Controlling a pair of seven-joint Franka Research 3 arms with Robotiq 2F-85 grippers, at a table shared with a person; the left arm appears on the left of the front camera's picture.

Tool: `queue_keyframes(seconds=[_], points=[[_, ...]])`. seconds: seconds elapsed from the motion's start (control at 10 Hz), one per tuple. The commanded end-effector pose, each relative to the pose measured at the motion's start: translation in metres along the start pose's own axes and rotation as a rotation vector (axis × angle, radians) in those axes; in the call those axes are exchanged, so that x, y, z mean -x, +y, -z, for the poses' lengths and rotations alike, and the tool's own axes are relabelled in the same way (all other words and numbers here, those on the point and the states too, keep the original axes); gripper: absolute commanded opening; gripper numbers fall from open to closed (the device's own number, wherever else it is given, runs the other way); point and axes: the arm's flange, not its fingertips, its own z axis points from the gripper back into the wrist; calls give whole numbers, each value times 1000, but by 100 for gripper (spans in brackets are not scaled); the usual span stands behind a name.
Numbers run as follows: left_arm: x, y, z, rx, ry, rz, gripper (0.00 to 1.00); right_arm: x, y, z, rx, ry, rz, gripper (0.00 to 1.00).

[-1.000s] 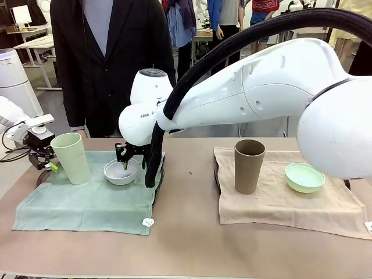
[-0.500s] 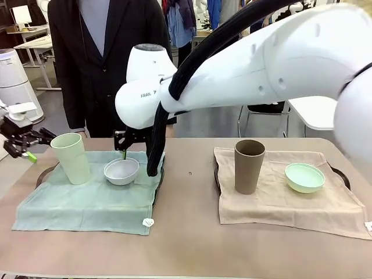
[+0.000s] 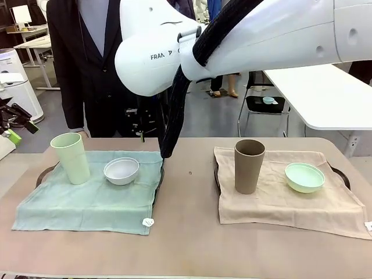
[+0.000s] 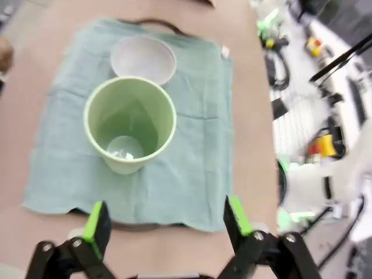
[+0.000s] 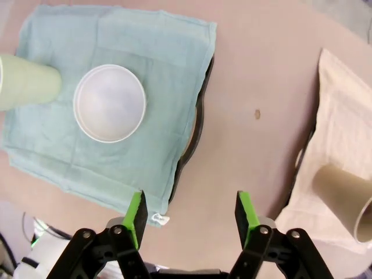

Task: Set up a tray with a mat and arrange the tableware.
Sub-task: Place the Picnic Bowl and Reusable plastic cup back onto the Handle tray in front of the human's position.

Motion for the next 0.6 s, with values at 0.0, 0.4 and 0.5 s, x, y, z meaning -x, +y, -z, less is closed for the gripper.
queue_keyframes(seconds=[0.0,0.4,0.5], points=[[20,27,7,58,-69,62,100,-5,1,22,-6,13,-1,78],[20,27,7,58,-69,62,100,-5,1,22,-6,13,-1,78],[20,27,7,58,-69,62,100,-5,1,22,-6,13,-1,78]])
